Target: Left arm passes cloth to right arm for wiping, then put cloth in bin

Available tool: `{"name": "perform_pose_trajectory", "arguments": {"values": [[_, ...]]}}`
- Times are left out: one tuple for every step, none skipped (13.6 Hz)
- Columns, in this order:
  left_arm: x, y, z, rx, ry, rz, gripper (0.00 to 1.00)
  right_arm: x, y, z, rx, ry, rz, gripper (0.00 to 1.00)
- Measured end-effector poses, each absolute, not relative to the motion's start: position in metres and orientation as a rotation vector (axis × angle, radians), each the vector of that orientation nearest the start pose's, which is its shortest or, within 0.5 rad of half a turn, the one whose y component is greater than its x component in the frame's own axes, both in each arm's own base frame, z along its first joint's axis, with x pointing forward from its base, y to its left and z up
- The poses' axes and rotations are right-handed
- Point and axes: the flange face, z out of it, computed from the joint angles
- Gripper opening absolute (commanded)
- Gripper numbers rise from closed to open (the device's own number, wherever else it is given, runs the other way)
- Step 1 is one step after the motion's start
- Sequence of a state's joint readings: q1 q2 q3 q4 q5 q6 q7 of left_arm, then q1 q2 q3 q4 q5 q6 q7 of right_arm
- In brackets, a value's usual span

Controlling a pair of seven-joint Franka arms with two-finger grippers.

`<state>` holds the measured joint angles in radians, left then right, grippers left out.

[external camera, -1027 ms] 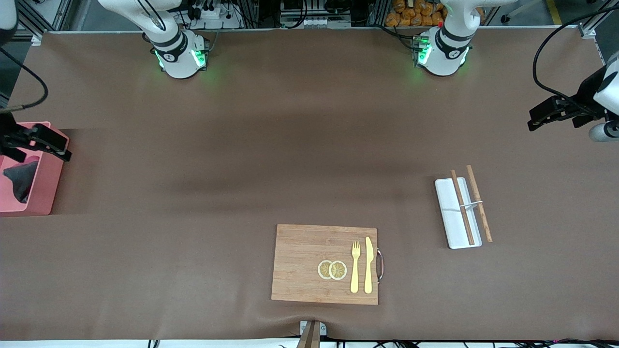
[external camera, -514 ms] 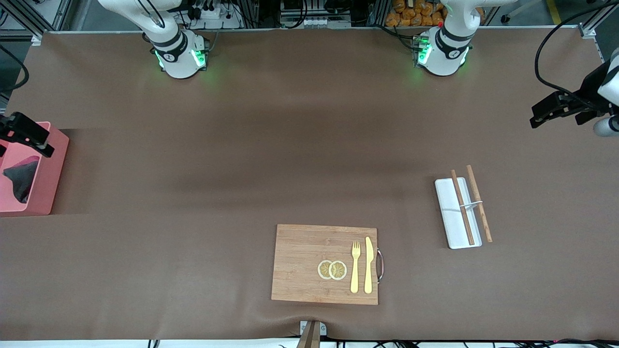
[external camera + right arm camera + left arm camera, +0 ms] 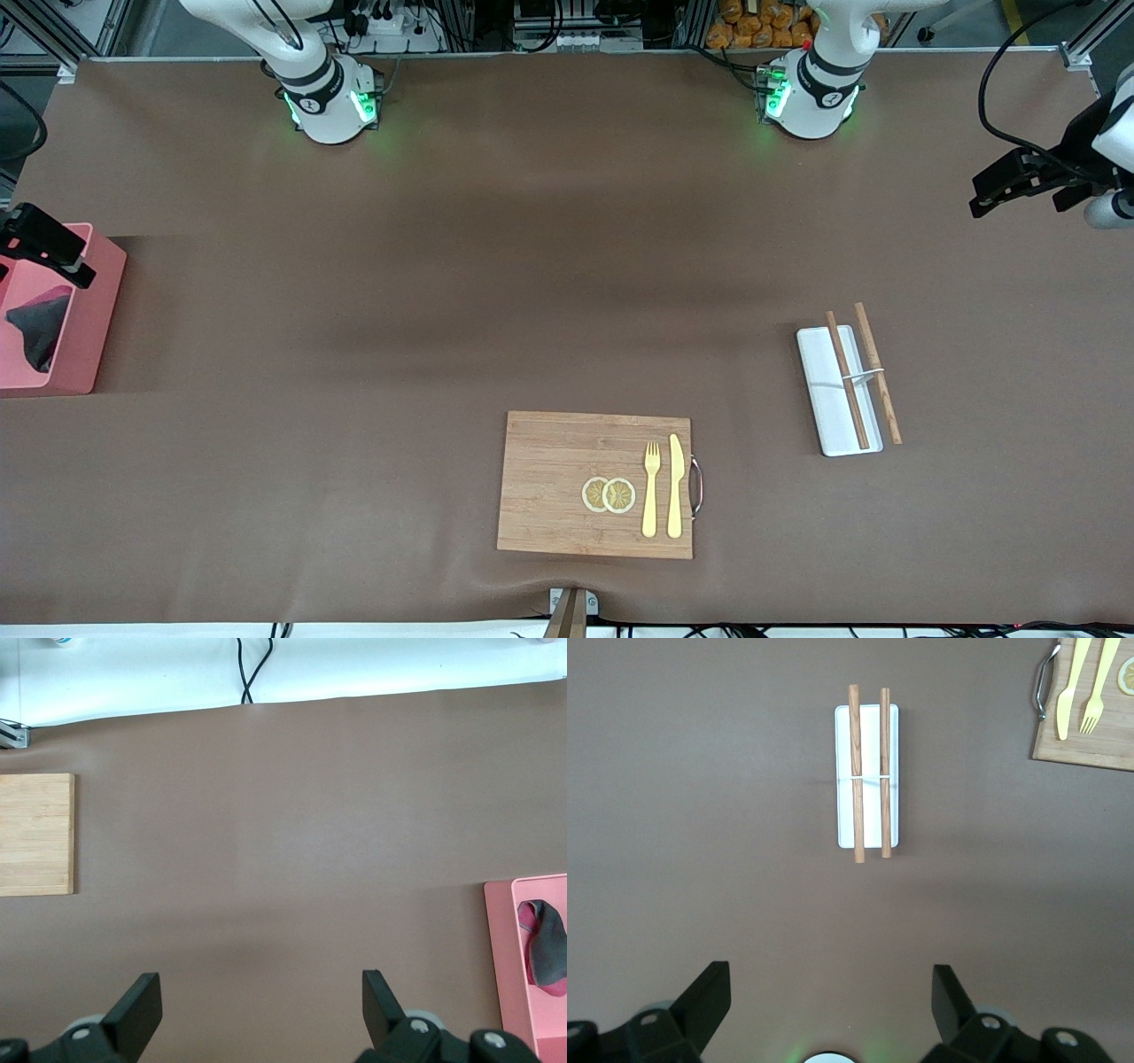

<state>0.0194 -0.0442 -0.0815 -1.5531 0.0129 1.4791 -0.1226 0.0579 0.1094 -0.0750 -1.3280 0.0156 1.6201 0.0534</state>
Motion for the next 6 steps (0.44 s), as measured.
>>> {"name": "perform_pose_trajectory", "arguments": {"values": [[0.5306, -0.0326, 0.6492, -3.121, -0.096, 0.040, 1.00, 0.5922, -0.0055, 0.6815, -3.116, 0.108, -0.285, 1.00], [0.5311, -0.0326, 0.6498, -3.121, -0.096, 0.034, 1.00, 0.5922, -0.0054, 0.6814, -3.116, 0.108, -0.284, 1.00], [0.5320, -0.0326, 0.6516, -3.122, -0.096, 0.023, 1.00, 0.5922, -0.0054, 0.6814, -3.116, 0.109, -0.284, 1.00], [0.5326, -0.0326, 0.6537, -3.123, -0.096, 0.015, 1.00, 0.5922, -0.0054, 0.6814, -3.116, 0.110, -0.284, 1.00], [0.5329, -0.0327, 0.6551, -3.123, -0.096, 0.010, 1.00, 0.5922, -0.0055, 0.6814, -3.116, 0.110, -0.284, 1.00], [0.5333, -0.0331, 0.6556, -3.124, -0.095, 0.008, 1.00, 0.5922, -0.0054, 0.6814, -3.116, 0.110, -0.284, 1.00]]}}
